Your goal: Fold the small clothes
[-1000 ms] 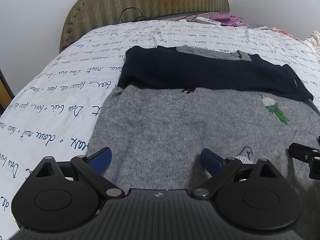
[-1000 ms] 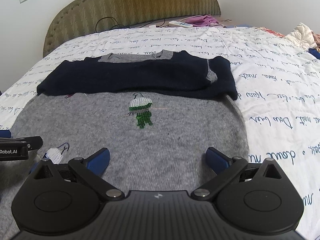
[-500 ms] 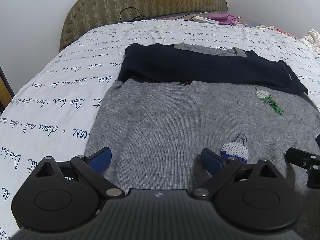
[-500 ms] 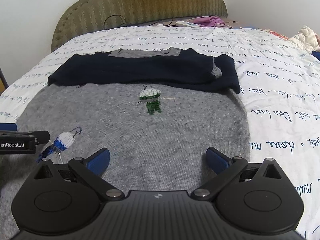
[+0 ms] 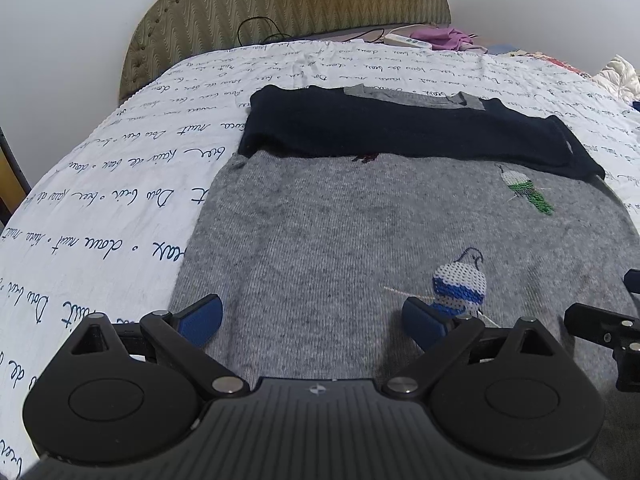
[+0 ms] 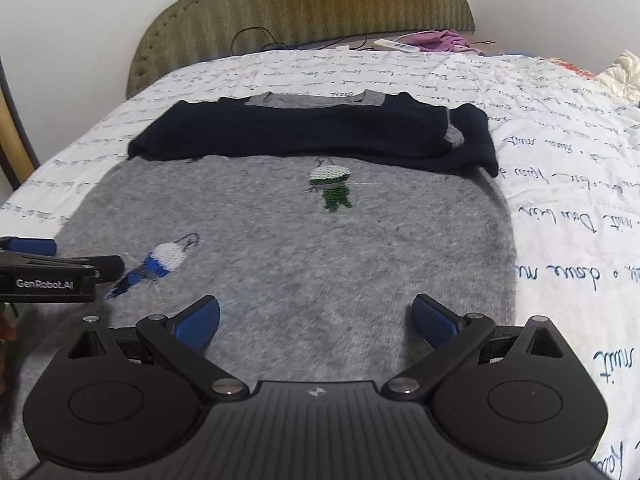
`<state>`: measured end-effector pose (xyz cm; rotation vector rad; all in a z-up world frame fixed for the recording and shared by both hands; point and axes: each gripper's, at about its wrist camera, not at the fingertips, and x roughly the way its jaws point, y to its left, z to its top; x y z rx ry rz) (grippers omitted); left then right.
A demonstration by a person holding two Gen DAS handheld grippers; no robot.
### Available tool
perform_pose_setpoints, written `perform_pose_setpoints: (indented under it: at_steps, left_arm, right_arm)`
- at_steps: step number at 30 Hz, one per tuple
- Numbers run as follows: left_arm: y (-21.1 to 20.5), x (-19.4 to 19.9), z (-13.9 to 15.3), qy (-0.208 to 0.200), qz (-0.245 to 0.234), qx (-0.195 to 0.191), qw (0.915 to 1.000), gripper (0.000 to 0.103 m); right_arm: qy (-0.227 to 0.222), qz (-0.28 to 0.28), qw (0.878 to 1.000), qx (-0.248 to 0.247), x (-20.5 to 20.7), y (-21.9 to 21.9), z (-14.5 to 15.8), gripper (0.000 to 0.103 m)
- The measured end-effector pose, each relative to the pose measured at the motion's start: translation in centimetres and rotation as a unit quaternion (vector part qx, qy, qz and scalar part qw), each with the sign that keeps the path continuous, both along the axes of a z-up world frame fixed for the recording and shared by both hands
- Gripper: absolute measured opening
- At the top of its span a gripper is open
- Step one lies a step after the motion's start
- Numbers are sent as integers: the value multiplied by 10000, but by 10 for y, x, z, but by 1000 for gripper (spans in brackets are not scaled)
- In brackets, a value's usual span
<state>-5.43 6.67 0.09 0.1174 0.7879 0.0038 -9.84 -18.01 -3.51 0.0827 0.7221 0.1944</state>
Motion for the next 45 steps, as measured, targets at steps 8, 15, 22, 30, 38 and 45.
perform_pose_setpoints:
  at_steps: [8, 15, 22, 30, 38, 45]
  left_arm:
    - [4, -15, 1, -40, -6, 0, 10000, 98]
    - [8, -25, 3, -59, -51, -87, 9999, 98]
    - [13, -34, 6, -76, -61, -134, 9999, 98]
    - [17, -43, 3, -7, -40, -120, 9999, 98]
    - [20, -48, 1, 39, -44, -125, 9999, 98]
    - [21, -51, 1, 55, -43, -146, 9999, 98]
  right_arm:
    - [-23, 41, 9997, -249, -16, 10, 3, 103]
    - [-38, 113, 9995, -296, -29, 13, 3, 103]
    - [-118, 209, 9997, -14, -41, 9, 10, 103]
    - [-230, 315, 9992, -110, -57, 11, 15, 103]
    - [-321, 529, 9978, -230, -70, 12, 16, 103]
    - [-305, 616, 9976, -128, -73, 12, 17, 103]
